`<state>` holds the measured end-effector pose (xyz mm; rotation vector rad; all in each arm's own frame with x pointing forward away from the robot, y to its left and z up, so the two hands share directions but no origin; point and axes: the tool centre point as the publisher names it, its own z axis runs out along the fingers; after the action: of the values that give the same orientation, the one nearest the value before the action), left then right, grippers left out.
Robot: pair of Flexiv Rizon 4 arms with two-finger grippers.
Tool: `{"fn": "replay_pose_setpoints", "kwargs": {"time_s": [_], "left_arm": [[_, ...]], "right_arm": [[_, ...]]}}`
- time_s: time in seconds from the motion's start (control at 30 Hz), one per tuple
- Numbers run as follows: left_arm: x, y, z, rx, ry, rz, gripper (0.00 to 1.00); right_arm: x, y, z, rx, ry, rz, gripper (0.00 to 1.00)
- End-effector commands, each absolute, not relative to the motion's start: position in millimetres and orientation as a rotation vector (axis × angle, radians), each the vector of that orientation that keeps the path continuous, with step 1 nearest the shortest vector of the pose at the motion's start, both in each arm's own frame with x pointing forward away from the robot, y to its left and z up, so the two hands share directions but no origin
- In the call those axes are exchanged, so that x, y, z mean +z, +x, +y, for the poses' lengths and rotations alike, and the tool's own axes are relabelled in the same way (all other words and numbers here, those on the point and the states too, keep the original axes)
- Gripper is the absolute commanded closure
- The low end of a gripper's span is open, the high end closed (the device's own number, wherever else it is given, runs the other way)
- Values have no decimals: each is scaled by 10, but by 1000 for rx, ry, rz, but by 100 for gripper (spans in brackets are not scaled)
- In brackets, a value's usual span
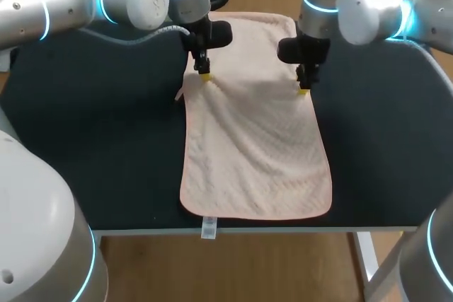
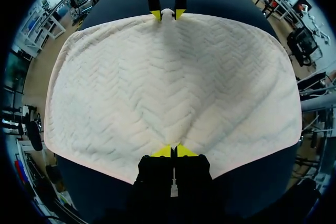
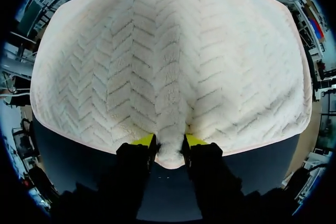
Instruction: Fold the towel
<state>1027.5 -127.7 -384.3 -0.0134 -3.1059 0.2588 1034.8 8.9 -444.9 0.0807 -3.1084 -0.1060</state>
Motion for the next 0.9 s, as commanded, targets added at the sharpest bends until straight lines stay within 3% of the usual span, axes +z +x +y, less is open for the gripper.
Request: {"fn": "replay_pose_setpoints", "kwargs": {"time_s": [0.03,0.43,0.9], "left_arm": [[-3841,10278,-1290,255,-23,-3105,100],[-3630,10239,-1251,264,-26,-3133,100],[-2536,10334,-1133,317,-51,-3337,100]], "right_arm": [[-4412,10286,38,-104,78,-3116,100],[-3864,10393,88,-218,165,-3234,100],[-2656,10480,-35,-236,335,-3445,100]]}}
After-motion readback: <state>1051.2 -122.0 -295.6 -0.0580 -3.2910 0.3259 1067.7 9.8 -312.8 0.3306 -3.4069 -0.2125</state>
